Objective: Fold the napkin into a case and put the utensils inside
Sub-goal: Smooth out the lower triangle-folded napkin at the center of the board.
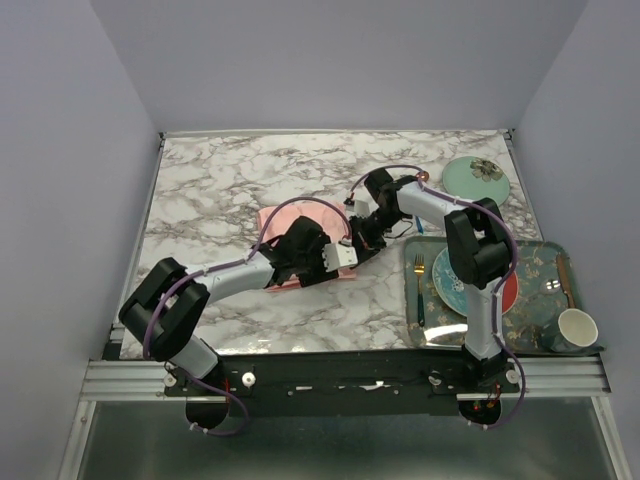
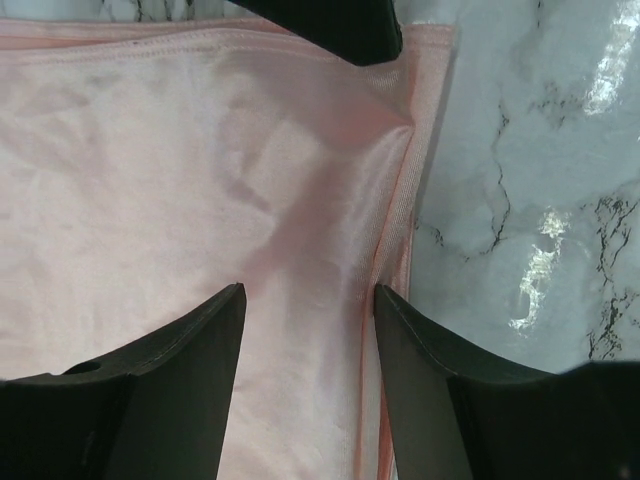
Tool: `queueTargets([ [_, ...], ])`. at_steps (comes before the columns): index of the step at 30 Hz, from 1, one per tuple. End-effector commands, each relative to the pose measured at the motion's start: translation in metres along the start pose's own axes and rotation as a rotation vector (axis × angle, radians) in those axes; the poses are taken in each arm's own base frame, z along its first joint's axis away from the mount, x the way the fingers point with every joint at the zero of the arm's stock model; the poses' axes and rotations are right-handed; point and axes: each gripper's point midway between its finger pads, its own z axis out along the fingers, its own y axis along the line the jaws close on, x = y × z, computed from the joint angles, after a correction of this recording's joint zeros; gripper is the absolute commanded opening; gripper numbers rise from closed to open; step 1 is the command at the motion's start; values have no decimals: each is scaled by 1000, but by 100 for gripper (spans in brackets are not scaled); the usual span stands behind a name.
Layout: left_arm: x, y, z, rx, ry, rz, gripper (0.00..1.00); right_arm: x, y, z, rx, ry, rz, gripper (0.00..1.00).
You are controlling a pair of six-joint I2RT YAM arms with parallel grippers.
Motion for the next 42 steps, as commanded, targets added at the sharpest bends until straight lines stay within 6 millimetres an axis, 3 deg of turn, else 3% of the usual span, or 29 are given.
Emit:
queueTargets([
  [1,-14,10,4,-25,-23,6,64,5,1,0,-13,21,35,2],
  [6,-3,0,6,7,0,31,65,3,2,-7,-16,5,40,2],
  [11,-12,-13,-5,80,-43,48,68,5,0,-6,-18,11,53,1],
  [15,-18,-11,-11,78,-51,44,69,5,-3,-2,-18,19,61,1],
  [28,6,-4,10,47,48,57,68,4,-3,-3,-14,12,63,2],
  [31,1,-4,5,51,31,59,68,6,-4,-2,-12,15,64,1],
  [36,-24,3,-11,35,-44,40,69,6,-5,-1,-12,16,64,2],
  [42,-23,12,-11,29,-30,13,69,7,-5,0,-18,21,71,2],
])
